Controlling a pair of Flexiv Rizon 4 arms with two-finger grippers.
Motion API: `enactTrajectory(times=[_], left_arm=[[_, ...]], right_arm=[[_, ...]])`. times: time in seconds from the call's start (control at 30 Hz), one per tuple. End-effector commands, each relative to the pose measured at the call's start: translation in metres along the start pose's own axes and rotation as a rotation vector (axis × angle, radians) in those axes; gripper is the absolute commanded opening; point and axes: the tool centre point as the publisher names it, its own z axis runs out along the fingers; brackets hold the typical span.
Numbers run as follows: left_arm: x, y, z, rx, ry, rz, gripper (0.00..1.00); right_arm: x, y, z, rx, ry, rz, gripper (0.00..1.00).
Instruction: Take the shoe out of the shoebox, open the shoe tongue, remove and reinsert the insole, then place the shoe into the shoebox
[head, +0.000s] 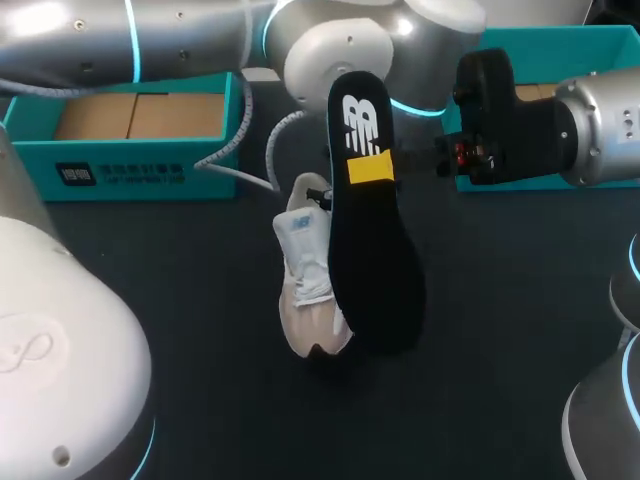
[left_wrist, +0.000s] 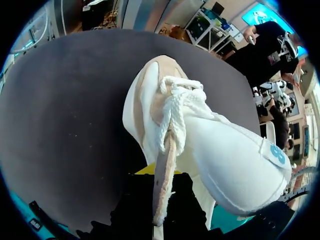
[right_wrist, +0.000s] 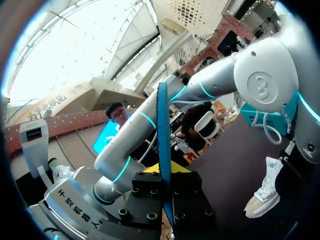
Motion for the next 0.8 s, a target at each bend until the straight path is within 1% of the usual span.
enactTrajectory(times=[0.03, 0.1, 0.3, 0.5, 0.6, 0.63, 0.8], left_arm=[[-0.013, 0.001, 0.011, 0.007, 0.053, -0.003, 0.00], [-0.014, 0.000, 0.016, 0.016, 0.072, -0.013, 0.00], [-0.011, -0.004, 0.025, 0.033, 0.071, -0.054, 0.00], [-0.011, -0.001, 0.035, 0.037, 0.090, -0.061, 0.00], [-0.011, -0.001, 0.038, 0.041, 0.092, -0.061, 0.00], [-0.012, -0.001, 0.039, 0.054, 0.090, -0.058, 0.00], [-0.015, -0.002, 0.041, 0.045, 0.091, -0.058, 0.00]], right_arm=[[-0.001, 0.001, 0.003, 0.002, 0.000, 0.002, 0.00], [-0.001, 0.001, 0.003, 0.002, 0.000, 0.002, 0.00], [-0.001, 0.001, 0.003, 0.002, 0.000, 0.002, 0.00], [-0.001, 0.001, 0.003, 0.002, 0.000, 0.002, 0.00], [-0.001, 0.001, 0.003, 0.002, 0.000, 0.002, 0.00], [-0.001, 0.001, 0.003, 0.002, 0.000, 0.002, 0.00], [-0.001, 0.001, 0.003, 0.002, 0.000, 0.002, 0.00]])
